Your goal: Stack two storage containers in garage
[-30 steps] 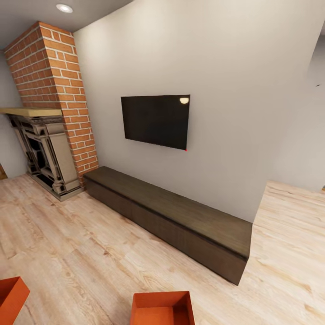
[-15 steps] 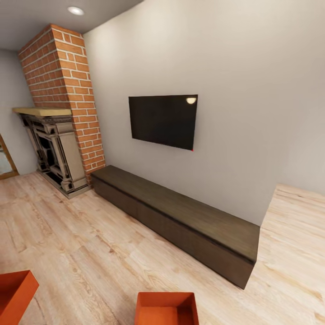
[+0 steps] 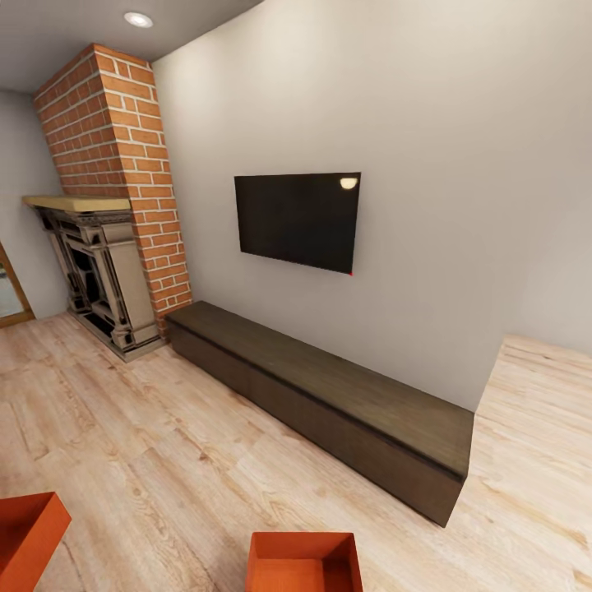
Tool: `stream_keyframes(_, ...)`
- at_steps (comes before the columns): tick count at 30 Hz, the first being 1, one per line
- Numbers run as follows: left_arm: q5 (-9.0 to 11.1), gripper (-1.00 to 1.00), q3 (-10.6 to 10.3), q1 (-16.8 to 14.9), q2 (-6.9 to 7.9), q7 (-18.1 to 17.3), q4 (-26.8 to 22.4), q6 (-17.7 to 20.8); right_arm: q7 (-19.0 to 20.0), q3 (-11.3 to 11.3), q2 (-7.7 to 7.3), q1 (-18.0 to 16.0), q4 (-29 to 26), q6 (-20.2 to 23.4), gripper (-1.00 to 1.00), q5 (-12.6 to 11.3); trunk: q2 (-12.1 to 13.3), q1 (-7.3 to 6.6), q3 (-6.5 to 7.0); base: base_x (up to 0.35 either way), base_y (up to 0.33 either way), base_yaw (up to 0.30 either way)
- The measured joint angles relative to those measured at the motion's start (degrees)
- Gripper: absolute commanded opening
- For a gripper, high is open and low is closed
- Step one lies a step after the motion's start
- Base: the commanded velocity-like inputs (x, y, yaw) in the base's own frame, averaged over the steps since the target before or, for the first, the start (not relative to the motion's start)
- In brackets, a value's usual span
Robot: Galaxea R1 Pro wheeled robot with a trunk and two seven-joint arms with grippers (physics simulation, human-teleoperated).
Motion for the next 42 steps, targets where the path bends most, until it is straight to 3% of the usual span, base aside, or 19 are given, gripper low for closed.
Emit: stream_keyframes(42, 0.00, 1.00, 0.00, 0.00, 0.00, 0.00, -0.02, 0.00, -0.01, 0.00, 0.00, 0.02, -0.01, 0.00, 1.00, 0.00, 0.00, 0.01, 0.00, -0.027, -0.007, 0.000)
